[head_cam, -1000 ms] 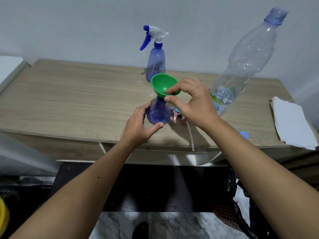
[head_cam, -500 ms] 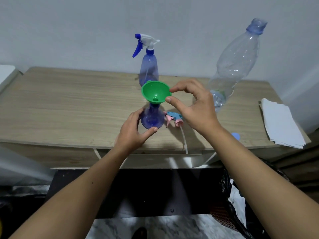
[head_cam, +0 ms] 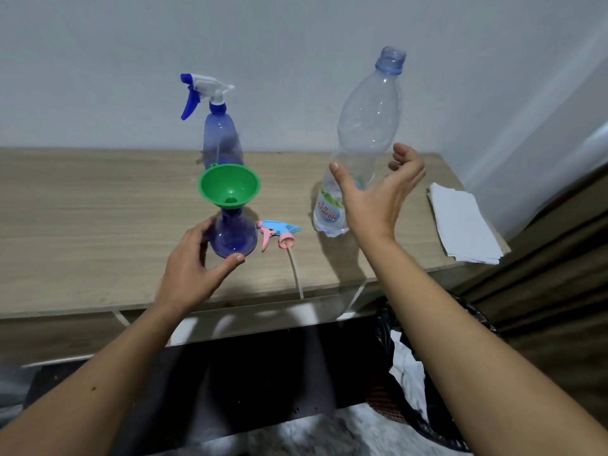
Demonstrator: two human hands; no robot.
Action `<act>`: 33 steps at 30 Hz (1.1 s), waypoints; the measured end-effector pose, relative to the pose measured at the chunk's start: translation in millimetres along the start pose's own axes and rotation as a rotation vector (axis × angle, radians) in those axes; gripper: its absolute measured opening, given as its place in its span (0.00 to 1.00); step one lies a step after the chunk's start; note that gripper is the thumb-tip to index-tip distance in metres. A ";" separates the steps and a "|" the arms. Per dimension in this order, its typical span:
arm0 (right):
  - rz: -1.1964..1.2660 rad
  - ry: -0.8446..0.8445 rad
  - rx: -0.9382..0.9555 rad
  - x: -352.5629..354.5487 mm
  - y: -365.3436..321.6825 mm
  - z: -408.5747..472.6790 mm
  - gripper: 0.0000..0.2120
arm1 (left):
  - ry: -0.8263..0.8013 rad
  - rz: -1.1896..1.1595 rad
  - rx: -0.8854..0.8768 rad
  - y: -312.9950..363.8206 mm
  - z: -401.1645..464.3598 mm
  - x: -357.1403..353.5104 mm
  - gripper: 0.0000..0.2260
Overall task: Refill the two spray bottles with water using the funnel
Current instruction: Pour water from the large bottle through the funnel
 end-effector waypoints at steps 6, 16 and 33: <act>0.075 -0.145 -0.138 -18.3 14.0 7.7 0.41 | -0.004 0.030 -0.014 -4.2 0.1 -0.3 0.38; 0.139 -0.156 -0.273 -40.1 13.2 19.4 0.36 | -0.015 -0.016 0.000 -7.8 0.2 2.3 0.37; -0.186 -0.367 0.016 -33.0 -22.8 13.8 0.27 | -0.033 -0.005 0.028 -4.6 -1.4 7.0 0.39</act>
Point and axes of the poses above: each hand's wrist, its own z-axis towards the middle knuckle, its own x-axis out of the back of the hand, y = z × x, the point moved 4 cm from there along z, towards the middle knuckle, and after that the axes turned 13 degrees about -x, right-handed, at the moved point
